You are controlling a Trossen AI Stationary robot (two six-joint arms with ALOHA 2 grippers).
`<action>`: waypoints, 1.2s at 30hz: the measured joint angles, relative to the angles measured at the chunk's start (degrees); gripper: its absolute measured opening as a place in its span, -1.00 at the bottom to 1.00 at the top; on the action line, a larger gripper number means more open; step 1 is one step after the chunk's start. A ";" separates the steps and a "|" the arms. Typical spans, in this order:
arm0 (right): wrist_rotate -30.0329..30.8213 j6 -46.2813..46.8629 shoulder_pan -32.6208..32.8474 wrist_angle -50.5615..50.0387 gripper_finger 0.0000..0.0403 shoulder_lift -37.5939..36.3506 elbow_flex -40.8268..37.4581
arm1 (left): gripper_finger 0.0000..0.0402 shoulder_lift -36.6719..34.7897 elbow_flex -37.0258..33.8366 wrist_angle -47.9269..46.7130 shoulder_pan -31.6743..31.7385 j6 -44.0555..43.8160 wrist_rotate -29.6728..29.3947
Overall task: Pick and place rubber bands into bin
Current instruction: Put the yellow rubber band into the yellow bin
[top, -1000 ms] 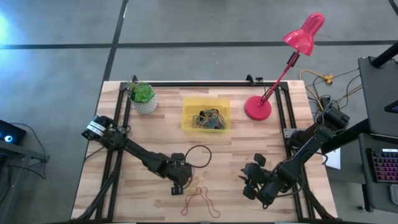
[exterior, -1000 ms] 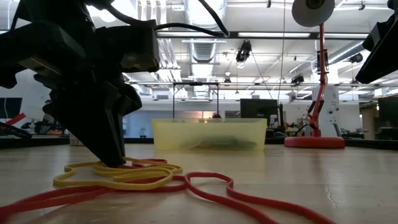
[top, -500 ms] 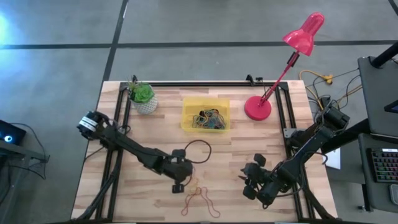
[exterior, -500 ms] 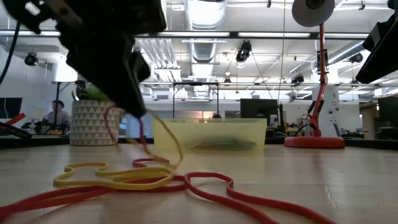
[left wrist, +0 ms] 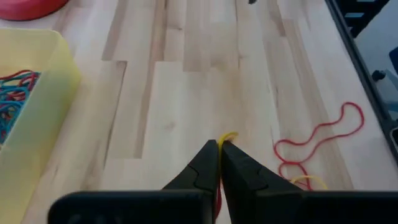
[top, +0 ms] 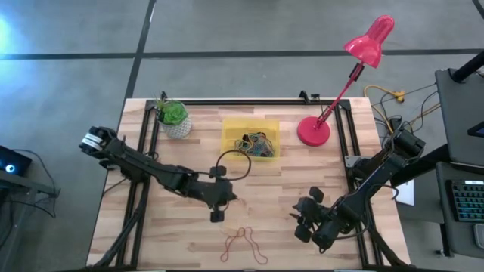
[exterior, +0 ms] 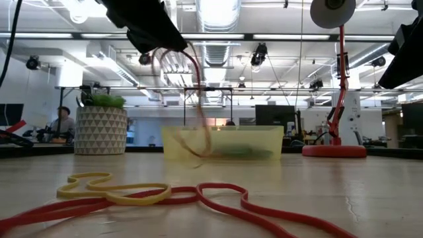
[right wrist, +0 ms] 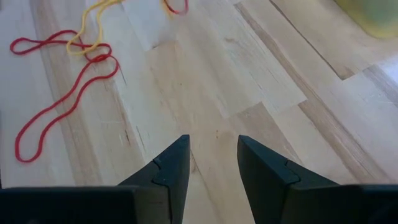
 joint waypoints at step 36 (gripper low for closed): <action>0.39 1.29 0.00 -0.35 -0.39 0.00 -0.39 | -1.00 8.95 -4.58 4.70 1.61 -1.68 7.90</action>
